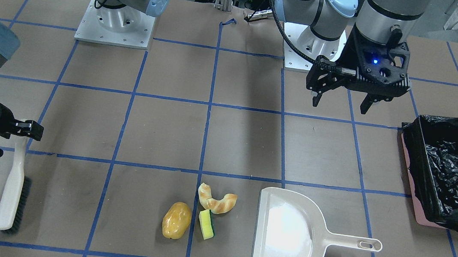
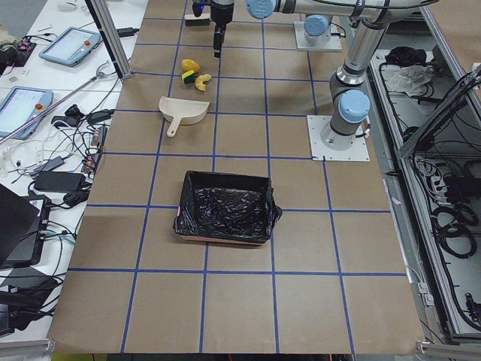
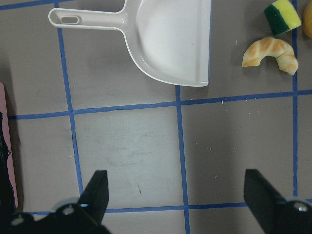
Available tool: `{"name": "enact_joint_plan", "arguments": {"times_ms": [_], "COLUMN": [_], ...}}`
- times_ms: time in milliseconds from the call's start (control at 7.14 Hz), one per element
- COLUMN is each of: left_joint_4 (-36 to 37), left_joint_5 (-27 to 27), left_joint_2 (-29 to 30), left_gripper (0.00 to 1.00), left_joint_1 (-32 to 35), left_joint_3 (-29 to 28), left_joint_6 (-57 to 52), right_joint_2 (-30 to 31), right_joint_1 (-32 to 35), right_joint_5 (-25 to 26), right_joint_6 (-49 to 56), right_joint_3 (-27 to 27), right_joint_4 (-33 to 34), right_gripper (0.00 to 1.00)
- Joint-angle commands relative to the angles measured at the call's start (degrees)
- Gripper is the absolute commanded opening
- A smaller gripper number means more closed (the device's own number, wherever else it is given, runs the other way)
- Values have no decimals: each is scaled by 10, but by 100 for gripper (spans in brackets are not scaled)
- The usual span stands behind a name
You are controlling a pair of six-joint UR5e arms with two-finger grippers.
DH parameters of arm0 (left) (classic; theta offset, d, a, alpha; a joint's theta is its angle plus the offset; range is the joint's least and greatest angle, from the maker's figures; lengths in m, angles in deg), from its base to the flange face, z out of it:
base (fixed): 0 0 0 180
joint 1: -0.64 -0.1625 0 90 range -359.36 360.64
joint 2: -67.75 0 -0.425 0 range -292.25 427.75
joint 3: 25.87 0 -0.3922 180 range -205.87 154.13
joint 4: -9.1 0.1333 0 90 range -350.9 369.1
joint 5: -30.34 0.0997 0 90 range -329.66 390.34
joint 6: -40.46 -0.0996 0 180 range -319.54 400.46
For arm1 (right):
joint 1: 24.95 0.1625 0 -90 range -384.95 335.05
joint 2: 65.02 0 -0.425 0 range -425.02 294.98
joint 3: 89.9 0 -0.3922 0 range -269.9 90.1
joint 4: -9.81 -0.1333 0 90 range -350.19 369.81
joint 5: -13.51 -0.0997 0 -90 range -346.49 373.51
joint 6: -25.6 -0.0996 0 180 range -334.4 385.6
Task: Sweep and dump trash into bin
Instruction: 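Close the right gripper on the brush handle and lift it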
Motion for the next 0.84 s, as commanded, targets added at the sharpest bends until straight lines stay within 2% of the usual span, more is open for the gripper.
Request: {"name": "enact_joint_plan", "arguments": {"times_ms": [0, 140, 280, 561, 701], "left_joint_4": [0, 0, 1, 1, 1], "left_joint_5": [1, 1, -1, 0, 0], "left_joint_2": [-1, -1, 0, 0, 0], "left_gripper": [100, 100, 100, 100, 100], "left_joint_1": [0, 0, 0, 0, 0], "left_joint_3": [0, 0, 0, 0, 0], "left_joint_6": [-1, -1, 0, 0, 0], "right_joint_2": [3, 0, -1, 0, 0], "right_joint_1": [0, 0, 0, 0, 0], "right_joint_5": [1, -4, -7, 0, -3], "right_joint_6": [-2, -1, -2, -1, 0], "right_joint_3": [1, 1, 1, 1, 6], "right_joint_4": [1, 1, 0, -2, -3], "right_gripper": [83, 80, 64, 7, 0]}}
